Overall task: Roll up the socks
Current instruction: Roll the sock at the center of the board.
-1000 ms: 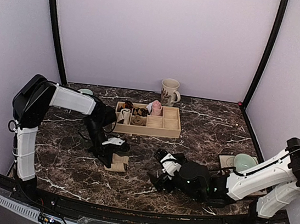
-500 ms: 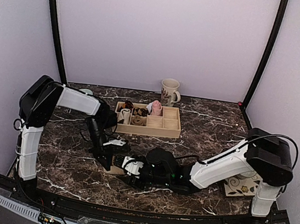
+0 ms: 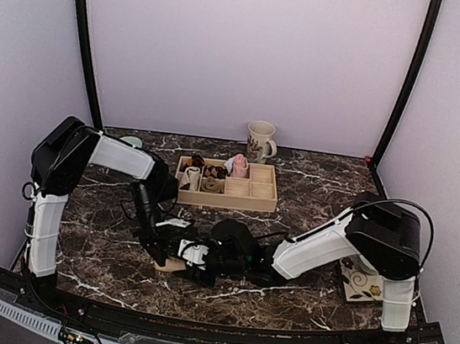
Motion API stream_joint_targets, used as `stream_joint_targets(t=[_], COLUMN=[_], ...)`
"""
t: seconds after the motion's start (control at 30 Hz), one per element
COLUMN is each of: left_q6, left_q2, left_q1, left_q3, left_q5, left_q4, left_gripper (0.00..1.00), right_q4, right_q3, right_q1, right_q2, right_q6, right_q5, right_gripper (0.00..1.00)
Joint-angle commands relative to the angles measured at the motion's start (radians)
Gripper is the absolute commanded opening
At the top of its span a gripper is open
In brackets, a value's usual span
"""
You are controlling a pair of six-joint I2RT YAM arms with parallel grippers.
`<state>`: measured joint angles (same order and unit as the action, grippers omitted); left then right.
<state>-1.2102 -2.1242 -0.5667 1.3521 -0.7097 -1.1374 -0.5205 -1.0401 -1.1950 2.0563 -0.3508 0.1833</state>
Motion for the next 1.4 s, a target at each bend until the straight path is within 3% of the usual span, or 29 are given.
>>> stream_joint_targets(t=[0.0, 0.2, 0.3, 0.37, 0.53, 0.77, 1.03, 1.13, 1.2, 1.37], left_q6=[0.008, 0.015, 0.029, 0.058, 0.176, 0.246, 0.199, 0.097, 0.062, 0.106], left_q2=[-0.061, -0.053, -0.043, -0.028, 0.101, 0.432, 0.753, 0.822, 0.842, 0.839], left_q1=[-0.012, -0.011, -0.013, -0.012, 0.033, 0.247, 0.263, 0.209, 0.110, -0.116], left_q3=[-0.036, -0.040, -0.043, -0.049, -0.141, -0.358, -0.495, -0.533, -0.570, -0.656], left_q5=[0.178, 0.183, 0.183, 0.188, 0.227, 0.265, 0.200, 0.160, 0.217, 0.399], left_q4=[0.050, 0.059, 0.078, 0.106, 0.250, 0.489, 0.524, 0.495, 0.517, 0.770], left_gripper=[0.02, 0.07, 0.15, 0.27, 0.53, 0.55, 0.54, 0.51, 0.50, 0.50], right_q4=[0.016, 0.062, 0.087, 0.086, 0.038, 0.014, 0.134, 0.203, 0.245, 0.296], right_q3=[-0.038, -0.076, -0.093, -0.081, -0.006, 0.059, 0.024, -0.003, -0.025, -0.071], right_q1=[0.005, 0.007, 0.008, 0.008, 0.008, 0.029, 0.092, 0.113, 0.124, 0.148], right_q2=[0.044, 0.090, 0.103, 0.096, 0.074, 0.088, 0.110, 0.121, 0.135, 0.181], right_q6=[-0.011, -0.011, 0.004, 0.025, 0.126, 0.284, 0.396, 0.420, 0.441, 0.500], right_q5=[0.003, -0.062, -0.073, -0.059, -0.039, 0.028, 0.166, 0.205, 0.225, 0.290], right_gripper=[0.52, 0.31, 0.10, 0.00, 0.00, 0.00, 0.00, 0.00, 0.00, 0.00])
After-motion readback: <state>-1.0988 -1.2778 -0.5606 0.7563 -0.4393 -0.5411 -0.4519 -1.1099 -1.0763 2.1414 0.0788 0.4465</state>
